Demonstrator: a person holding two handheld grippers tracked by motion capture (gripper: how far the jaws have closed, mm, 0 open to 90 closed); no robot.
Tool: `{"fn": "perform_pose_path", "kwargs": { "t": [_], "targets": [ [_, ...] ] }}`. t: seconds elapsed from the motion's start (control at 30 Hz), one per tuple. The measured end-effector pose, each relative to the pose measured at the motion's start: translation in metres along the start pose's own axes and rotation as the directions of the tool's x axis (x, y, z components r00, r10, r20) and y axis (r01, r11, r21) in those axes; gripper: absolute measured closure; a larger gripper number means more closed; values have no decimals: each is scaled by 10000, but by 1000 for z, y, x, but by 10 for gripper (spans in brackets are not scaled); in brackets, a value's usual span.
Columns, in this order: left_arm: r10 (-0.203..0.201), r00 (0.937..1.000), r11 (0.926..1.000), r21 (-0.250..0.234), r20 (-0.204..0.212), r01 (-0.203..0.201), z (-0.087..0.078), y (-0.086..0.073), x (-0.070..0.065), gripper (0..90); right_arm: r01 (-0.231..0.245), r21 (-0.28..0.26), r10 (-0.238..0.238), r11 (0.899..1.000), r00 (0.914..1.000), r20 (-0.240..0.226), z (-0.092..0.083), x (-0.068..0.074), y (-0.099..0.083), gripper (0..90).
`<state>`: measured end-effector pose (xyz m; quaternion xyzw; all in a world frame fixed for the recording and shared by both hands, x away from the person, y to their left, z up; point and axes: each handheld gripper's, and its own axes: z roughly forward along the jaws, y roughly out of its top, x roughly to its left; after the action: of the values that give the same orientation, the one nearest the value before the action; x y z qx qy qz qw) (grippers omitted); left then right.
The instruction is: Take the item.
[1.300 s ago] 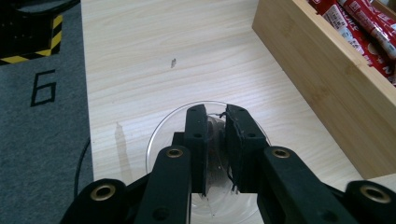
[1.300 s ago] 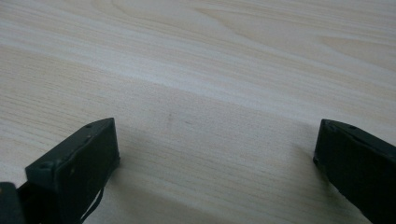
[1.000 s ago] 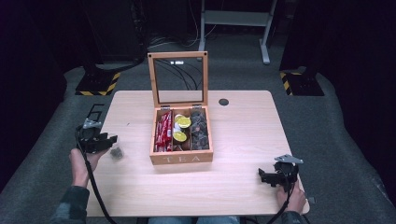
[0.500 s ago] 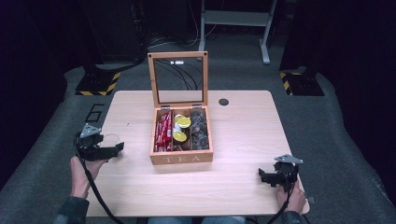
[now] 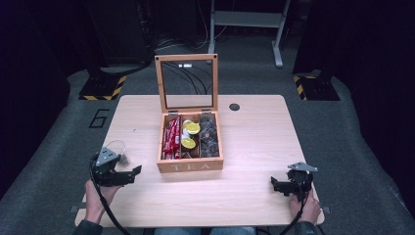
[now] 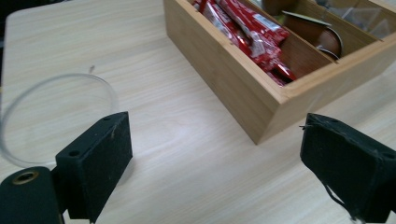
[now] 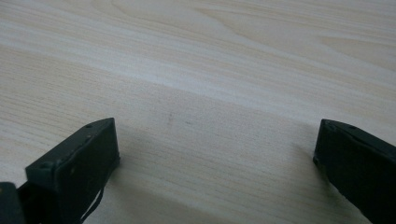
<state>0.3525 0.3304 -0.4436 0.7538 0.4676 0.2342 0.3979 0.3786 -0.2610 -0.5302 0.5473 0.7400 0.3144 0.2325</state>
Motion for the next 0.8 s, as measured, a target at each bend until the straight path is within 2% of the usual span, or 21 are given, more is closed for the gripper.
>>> {"fn": "perform_pose_path", "kwargs": {
  "t": [0.07,0.17,0.27,0.4,0.53,0.57,0.67,0.8],
  "targets": [
    [60,10000,10000,25,42,-60,2,-3,-2,81,-3,-1,3,10000,10000,1,0,0,0,0],
    [132,9997,9999,67,220,-133,10,-19,-13,78,-4,1,4,10000,10000,0,0,0,0,0],
    [167,9994,9996,232,298,-174,14,-27,-16,77,-7,0,7,10000,10000,-2,0,0,0,0],
    [310,9981,9949,938,524,-358,33,-48,-23,76,-4,0,4,10000,10000,1,0,0,0,0],
    [422,9977,9930,1085,524,-477,43,-57,-25,73,-2,1,2,10000,10000,-4,0,0,0,0],
    [464,9981,9895,1352,410,-516,51,-61,-25,68,-11,-1,11,10000,10000,1,0,0,0,0],
    [506,9984,9878,1464,240,-536,60,-66,-25,51,-11,3,11,10000,10000,-3,0,0,0,0],
    [429,9990,9873,1524,125,-443,62,-64,-25,30,-6,4,6,10000,10000,-6,0,0,0,0]
  ]
}}
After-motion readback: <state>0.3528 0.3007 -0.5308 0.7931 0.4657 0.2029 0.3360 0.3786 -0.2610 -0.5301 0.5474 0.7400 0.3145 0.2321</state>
